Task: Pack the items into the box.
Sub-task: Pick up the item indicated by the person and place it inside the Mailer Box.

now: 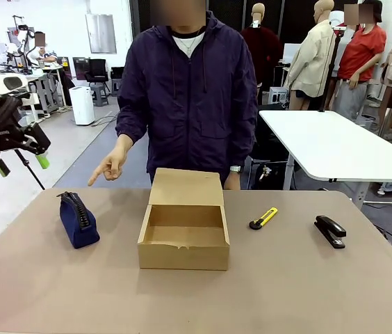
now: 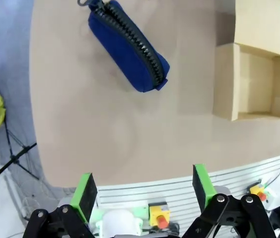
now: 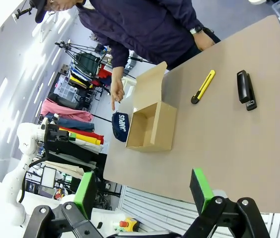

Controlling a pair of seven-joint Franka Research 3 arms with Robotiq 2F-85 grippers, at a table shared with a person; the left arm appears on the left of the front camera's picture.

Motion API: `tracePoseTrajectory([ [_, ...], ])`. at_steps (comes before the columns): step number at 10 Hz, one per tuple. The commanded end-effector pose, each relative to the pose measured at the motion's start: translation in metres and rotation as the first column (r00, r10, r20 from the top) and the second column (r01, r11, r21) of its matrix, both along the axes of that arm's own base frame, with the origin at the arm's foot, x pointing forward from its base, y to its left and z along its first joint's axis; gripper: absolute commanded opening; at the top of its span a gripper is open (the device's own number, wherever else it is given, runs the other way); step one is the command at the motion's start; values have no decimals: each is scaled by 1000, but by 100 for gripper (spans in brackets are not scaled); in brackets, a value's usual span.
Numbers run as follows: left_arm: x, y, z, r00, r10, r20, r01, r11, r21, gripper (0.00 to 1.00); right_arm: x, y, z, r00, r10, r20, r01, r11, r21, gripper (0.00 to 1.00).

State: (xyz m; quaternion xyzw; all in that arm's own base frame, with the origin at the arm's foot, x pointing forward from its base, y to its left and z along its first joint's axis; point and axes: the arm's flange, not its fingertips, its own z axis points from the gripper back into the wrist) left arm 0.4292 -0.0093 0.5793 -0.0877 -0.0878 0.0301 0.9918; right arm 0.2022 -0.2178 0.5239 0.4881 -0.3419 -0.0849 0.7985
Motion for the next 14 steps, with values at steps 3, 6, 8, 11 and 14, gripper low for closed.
tracePoseTrajectory([
  [3,-8,2,13,999,2,37,-1,1000,-19,100,3,-1,4,999,2,38,-2,1000,6,100],
  [6,36,-6,-11,999,34,10,-34,999,-15,100,3,-1,4,999,2,38,-2,1000,6,100],
  [8,71,-19,-45,999,27,-35,-25,999,36,100,3,-1,4,999,2,38,-2,1000,6,100],
  [11,117,-28,-101,996,-18,-88,23,998,58,100,3,-1,4,999,2,38,-2,1000,6,100],
  [14,154,-26,-134,993,6,-120,4,997,80,100,3,-1,4,999,2,38,-2,1000,6,100],
])
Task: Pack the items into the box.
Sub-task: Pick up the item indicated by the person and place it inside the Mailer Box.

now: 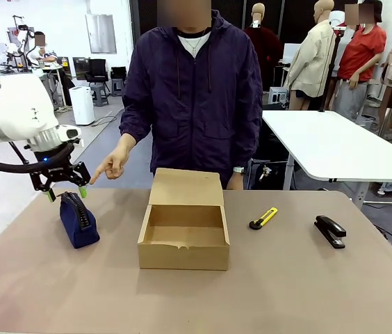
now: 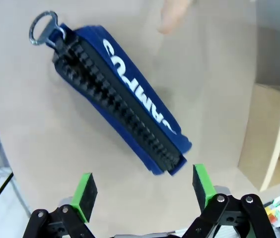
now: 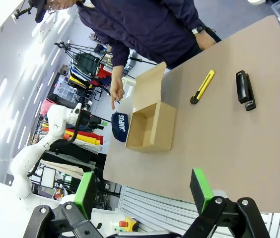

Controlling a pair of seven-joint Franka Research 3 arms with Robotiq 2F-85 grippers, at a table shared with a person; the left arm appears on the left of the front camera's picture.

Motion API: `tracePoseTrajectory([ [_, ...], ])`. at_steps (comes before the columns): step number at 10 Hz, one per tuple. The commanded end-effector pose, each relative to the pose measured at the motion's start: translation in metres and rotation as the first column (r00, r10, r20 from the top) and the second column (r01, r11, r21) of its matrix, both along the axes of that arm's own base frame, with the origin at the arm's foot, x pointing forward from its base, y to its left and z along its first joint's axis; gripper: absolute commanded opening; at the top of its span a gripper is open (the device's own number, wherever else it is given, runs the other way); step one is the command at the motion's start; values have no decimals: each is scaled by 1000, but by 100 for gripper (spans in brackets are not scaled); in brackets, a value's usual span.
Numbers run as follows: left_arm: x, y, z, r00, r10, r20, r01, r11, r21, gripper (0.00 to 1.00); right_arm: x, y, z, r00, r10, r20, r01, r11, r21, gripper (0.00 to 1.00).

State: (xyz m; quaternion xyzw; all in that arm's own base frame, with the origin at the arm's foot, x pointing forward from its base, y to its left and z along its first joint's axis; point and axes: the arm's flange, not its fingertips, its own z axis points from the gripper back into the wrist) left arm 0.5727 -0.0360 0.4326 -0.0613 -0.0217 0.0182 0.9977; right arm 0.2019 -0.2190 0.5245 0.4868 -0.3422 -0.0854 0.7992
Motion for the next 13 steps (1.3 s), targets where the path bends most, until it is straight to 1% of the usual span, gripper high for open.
tracePoseTrajectory([
  [1,11,-2,13,1000,27,-13,-27,999,30,100,3,0,3,999,4,39,-4,1000,8,100],
  [2,0,0,0,1000,0,0,0,1000,0,100,3,0,3,999,4,39,-4,1000,8,100],
  [4,0,0,0,1000,0,0,0,1000,0,100,3,0,3,999,4,39,-4,1000,8,100],
  [5,9,0,-1,1000,2,-4,-2,1000,1,100,3,0,3,999,4,39,-4,1000,8,100],
  [6,9,-1,-1,996,85,17,-84,996,-31,100,3,0,3,999,4,39,-4,1000,8,100],
  [7,11,1,-3,978,205,34,-204,979,-23,100,3,0,3,999,4,39,-4,1000,8,100],
  [8,13,3,-4,955,293,52,-292,956,-18,100,3,0,3,999,4,39,-4,1000,8,100],
  [9,15,4,-6,926,375,52,-375,927,-16,100,3,0,3,999,4,39,-4,1000,8,100],
  [10,17,3,-9,927,376,-6,-376,926,30,100,3,0,3,999,4,39,-4,1000,8,100],
  [11,20,0,-6,944,330,-19,-330,944,-7,100,3,0,3,999,4,39,-4,1000,8,100],
  [12,18,10,-5,941,337,25,-337,941,-19,100,3,0,3,999,4,39,-4,1000,8,100],
  [13,18,10,-5,941,337,25,-337,941,-19,100,3,0,3,999,4,39,-4,1000,8,100],
])
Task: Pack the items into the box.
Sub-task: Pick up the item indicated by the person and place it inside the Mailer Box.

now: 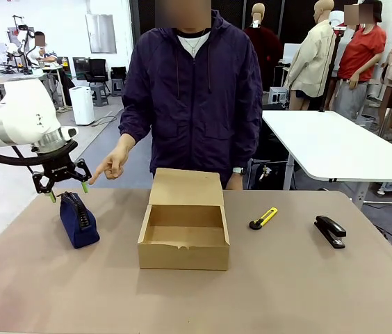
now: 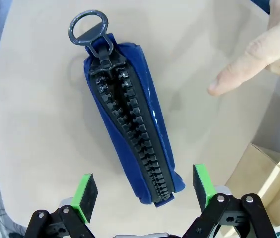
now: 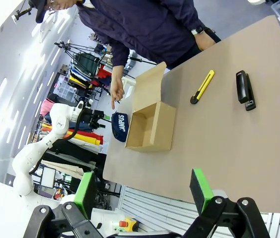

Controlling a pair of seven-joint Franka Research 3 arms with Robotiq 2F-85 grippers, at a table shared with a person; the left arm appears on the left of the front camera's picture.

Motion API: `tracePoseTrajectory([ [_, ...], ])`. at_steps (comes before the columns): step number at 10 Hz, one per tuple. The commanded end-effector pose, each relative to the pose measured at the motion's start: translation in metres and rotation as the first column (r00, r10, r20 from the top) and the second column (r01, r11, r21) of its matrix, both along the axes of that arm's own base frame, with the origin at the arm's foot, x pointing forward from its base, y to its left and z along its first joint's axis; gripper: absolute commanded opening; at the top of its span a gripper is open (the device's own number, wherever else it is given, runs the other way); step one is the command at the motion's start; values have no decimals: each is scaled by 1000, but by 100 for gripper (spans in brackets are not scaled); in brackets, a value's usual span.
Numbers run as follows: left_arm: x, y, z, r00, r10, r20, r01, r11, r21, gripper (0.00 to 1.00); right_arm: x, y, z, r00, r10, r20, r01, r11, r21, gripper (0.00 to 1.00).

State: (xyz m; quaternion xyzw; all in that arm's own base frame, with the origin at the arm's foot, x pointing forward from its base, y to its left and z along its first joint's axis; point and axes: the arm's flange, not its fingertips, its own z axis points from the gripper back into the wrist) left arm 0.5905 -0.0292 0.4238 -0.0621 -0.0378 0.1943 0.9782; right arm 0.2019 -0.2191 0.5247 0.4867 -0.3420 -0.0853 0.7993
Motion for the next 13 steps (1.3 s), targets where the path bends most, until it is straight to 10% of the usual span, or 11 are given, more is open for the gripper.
tracePoseTrajectory([
  [1,0,0,-1,1000,2,-3,-2,1000,0,100,3,0,3,999,4,39,-4,1000,8,100],
  [10,25,-3,-56,990,115,-77,-114,993,16,100,3,0,3,999,4,39,-4,1000,8,100],
  [12,25,-2,-57,989,128,-70,-127,992,28,0,3,0,3,999,4,39,-4,1000,8,100],
  [13,25,-1,-58,990,127,-67,-125,992,33,0,3,0,3,999,4,39,-4,1000,8,100],
])
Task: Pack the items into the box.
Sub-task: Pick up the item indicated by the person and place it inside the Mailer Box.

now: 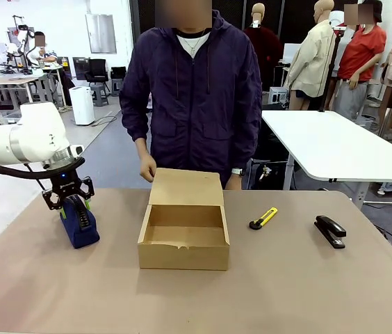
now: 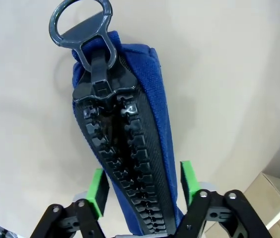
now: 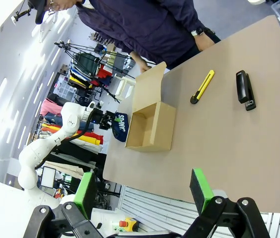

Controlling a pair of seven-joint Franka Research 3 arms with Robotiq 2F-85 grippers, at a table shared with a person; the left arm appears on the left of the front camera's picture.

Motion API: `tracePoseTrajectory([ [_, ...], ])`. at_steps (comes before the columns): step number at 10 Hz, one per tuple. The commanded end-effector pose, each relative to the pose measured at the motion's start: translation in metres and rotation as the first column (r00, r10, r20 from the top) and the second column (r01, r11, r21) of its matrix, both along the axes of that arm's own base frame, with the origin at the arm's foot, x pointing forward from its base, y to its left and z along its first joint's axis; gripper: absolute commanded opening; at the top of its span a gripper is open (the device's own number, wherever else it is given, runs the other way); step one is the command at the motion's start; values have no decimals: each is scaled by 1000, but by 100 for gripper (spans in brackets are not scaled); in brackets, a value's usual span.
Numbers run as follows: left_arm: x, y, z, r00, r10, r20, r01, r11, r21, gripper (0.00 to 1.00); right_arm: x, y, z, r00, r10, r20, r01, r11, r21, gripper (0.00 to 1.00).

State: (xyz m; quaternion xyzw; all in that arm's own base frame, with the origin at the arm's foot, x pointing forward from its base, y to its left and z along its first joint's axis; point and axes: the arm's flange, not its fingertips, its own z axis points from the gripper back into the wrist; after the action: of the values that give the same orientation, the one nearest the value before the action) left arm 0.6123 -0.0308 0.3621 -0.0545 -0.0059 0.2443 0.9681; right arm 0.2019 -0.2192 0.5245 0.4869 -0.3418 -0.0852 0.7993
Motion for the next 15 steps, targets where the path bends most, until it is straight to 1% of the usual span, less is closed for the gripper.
tracePoseTrajectory([
  [1,3,0,3,1000,24,-1,-24,999,39,0,3,0,3,999,3,40,-4,1000,8,100],
  [5,2,0,4,1000,24,-6,-24,999,48,0,3,0,3,999,3,40,-4,1000,8,100],
  [8,3,1,4,999,28,-24,-27,999,40,0,3,0,3,999,3,40,-4,1000,8,100],
  [10,2,3,8,999,27,-20,-26,999,33,0,3,0,3,999,3,40,-4,1000,8,100],
  [11,-3,15,84,976,-216,-4,216,976,19,0,3,0,3,999,3,40,-4,1000,8,100],
  [12,-3,15,84,976,-216,-4,216,976,19,0,3,0,3,999,3,40,-4,1000,8,100],
  [13,-10,19,119,947,-320,-21,320,947,4,0,3,0,3,999,3,40,-4,1000,8,100],
  [14,-21,22,150,937,-348,41,349,937,-5,0,3,0,3,999,3,40,-4,1000,8,100],
  [15,-37,23,183,907,-414,76,417,908,-25,0,3,0,3,999,3,40,-4,1000,8,100],
])
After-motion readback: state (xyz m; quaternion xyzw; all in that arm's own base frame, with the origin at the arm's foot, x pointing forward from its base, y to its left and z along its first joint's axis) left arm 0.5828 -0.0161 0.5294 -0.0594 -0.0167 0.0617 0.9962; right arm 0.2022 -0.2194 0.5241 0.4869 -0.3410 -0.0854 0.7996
